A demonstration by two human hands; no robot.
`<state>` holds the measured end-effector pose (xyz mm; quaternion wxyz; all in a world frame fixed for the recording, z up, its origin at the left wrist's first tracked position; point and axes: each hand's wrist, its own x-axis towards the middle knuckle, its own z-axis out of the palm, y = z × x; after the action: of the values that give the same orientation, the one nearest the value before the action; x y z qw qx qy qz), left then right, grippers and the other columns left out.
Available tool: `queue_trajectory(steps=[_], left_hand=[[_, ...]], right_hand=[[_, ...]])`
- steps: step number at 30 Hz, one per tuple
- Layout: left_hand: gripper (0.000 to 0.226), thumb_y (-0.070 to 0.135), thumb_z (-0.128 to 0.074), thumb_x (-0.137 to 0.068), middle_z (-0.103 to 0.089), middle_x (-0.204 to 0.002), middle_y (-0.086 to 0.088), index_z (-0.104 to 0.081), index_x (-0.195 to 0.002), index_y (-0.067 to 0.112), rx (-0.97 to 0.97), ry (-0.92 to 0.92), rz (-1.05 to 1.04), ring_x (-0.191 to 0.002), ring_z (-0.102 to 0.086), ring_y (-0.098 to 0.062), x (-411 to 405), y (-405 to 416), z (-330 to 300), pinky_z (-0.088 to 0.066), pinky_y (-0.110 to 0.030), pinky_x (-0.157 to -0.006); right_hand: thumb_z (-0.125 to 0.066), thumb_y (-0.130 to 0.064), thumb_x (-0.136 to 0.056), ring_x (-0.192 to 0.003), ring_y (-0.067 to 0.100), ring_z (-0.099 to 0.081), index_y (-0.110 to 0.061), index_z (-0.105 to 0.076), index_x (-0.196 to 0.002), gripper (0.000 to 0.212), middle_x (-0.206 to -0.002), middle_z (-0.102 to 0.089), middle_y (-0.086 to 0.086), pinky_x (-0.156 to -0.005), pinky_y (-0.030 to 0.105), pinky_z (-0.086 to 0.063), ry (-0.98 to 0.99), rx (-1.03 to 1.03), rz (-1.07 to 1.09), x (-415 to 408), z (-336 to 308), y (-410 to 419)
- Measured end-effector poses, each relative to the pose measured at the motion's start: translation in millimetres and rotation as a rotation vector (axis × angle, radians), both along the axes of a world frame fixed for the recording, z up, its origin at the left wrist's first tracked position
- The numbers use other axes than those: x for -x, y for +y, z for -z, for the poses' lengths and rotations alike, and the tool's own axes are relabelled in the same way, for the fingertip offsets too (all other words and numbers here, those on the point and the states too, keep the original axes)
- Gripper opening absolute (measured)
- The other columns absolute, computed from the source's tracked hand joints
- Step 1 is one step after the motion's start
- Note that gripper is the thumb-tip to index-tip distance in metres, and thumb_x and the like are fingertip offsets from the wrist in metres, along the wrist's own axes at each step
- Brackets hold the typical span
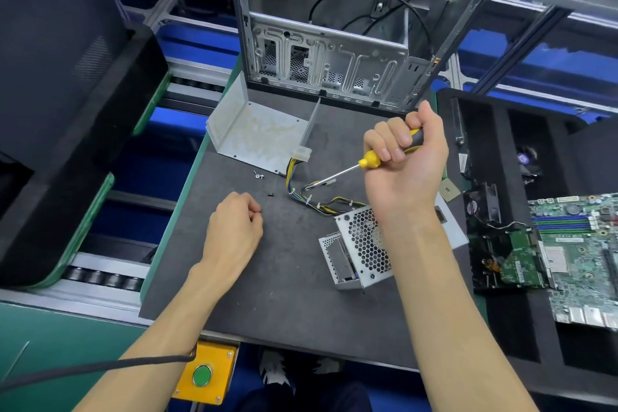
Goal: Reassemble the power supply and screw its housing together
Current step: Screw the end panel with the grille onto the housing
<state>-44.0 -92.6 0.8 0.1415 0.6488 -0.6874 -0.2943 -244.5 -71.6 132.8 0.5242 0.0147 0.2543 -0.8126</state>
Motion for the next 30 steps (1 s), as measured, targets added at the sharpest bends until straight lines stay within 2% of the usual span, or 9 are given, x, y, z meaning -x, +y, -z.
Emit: queue_trajectory(steps=[3,6,8,10,13,15,18,24,30], left_hand=[[0.01,0.01,-0.061,-0.09,-0.057,-0.088,0.004,-0.066,-0.084,0.018,0.039,0.07,0.01,-0.071,-0.057,-0.006,5,0,-11,-0.039,-0.022,-0.068],[0.017,0.008,-0.067,-0.087,-0.066,-0.072,0.01,-0.071,-0.083,0.024,-0.062,0.383,-0.013,-0.062,-0.057,0.001,20,2,-36,-0.045,-0.012,-0.064],[0.022,0.004,-0.068,-0.089,-0.072,-0.073,0.008,-0.076,-0.093,0.023,-0.163,0.654,0.02,-0.068,-0.064,-0.004,30,7,-57,-0.052,-0.015,-0.071],[0.023,0.001,-0.067,-0.092,-0.075,-0.081,-0.002,-0.079,-0.101,0.019,-0.278,0.904,0.085,-0.075,-0.069,-0.013,38,12,-76,-0.057,-0.022,-0.077],[0.014,0.006,-0.073,-0.085,-0.076,-0.089,-0.017,-0.08,-0.097,0.007,-0.444,1.166,0.102,-0.079,-0.073,-0.024,48,20,-96,-0.059,-0.027,-0.075],[0.018,0.014,-0.076,-0.077,-0.075,-0.087,-0.015,-0.079,-0.093,0.005,-0.503,1.218,0.086,-0.078,-0.073,-0.023,54,24,-103,-0.059,-0.026,-0.073],[0.018,0.019,-0.078,-0.073,-0.069,-0.075,-0.009,-0.079,-0.088,0.008,-0.517,1.19,0.095,-0.068,-0.067,-0.018,60,30,-106,-0.057,-0.024,-0.069],[0.02,0.012,-0.078,-0.07,-0.074,-0.083,-0.019,-0.078,-0.089,0.005,-0.529,1.215,0.097,-0.07,-0.073,-0.024,65,40,-112,-0.059,-0.025,-0.068],[0.008,-0.002,-0.072,-0.085,-0.074,-0.081,-0.017,-0.075,-0.092,0.0,-0.448,1.201,0.081,-0.072,-0.073,-0.025,66,49,-113,-0.059,-0.026,-0.07]], right_hand=[[-0.055,-0.02,-0.101,-0.044,0.009,-0.022,-0.017,-0.043,-0.069,0.034,-0.057,-0.028,-0.005,-0.041,0.022,-0.027,0.008,0.008,0.018,7,-3,3],[-0.054,-0.02,-0.101,-0.044,0.009,-0.023,-0.017,-0.043,-0.07,0.033,-0.057,-0.029,-0.005,-0.041,0.021,-0.027,0.014,0.027,0.056,18,-7,9],[-0.053,-0.02,-0.102,-0.044,0.009,-0.023,-0.017,-0.043,-0.071,0.033,-0.057,-0.029,-0.005,-0.041,0.021,-0.027,0.017,0.036,0.084,25,-10,14],[-0.053,-0.02,-0.102,-0.045,0.009,-0.022,-0.017,-0.042,-0.071,0.033,-0.057,-0.029,-0.005,-0.042,0.021,-0.026,0.024,0.04,0.11,31,-13,20],[-0.052,-0.02,-0.102,-0.044,0.009,-0.022,-0.017,-0.042,-0.07,0.034,-0.056,-0.029,-0.005,-0.043,0.021,-0.025,0.034,0.052,0.144,38,-15,29],[-0.051,-0.02,-0.103,-0.044,0.009,-0.022,-0.017,-0.041,-0.07,0.034,-0.056,-0.029,-0.005,-0.042,0.021,-0.025,0.042,0.062,0.16,42,-17,35],[-0.051,-0.02,-0.102,-0.044,0.009,-0.022,-0.017,-0.042,-0.07,0.034,-0.056,-0.029,-0.005,-0.042,0.021,-0.026,0.042,0.081,0.175,45,-18,43],[-0.052,-0.02,-0.102,-0.045,0.009,-0.022,-0.017,-0.042,-0.069,0.034,-0.056,-0.029,-0.005,-0.042,0.022,-0.026,0.064,0.096,0.19,45,-17,55],[-0.052,-0.02,-0.102,-0.044,0.009,-0.023,-0.017,-0.043,-0.067,0.036,-0.054,-0.03,-0.005,-0.042,0.022,-0.026,0.064,0.107,0.195,44,-18,61]])
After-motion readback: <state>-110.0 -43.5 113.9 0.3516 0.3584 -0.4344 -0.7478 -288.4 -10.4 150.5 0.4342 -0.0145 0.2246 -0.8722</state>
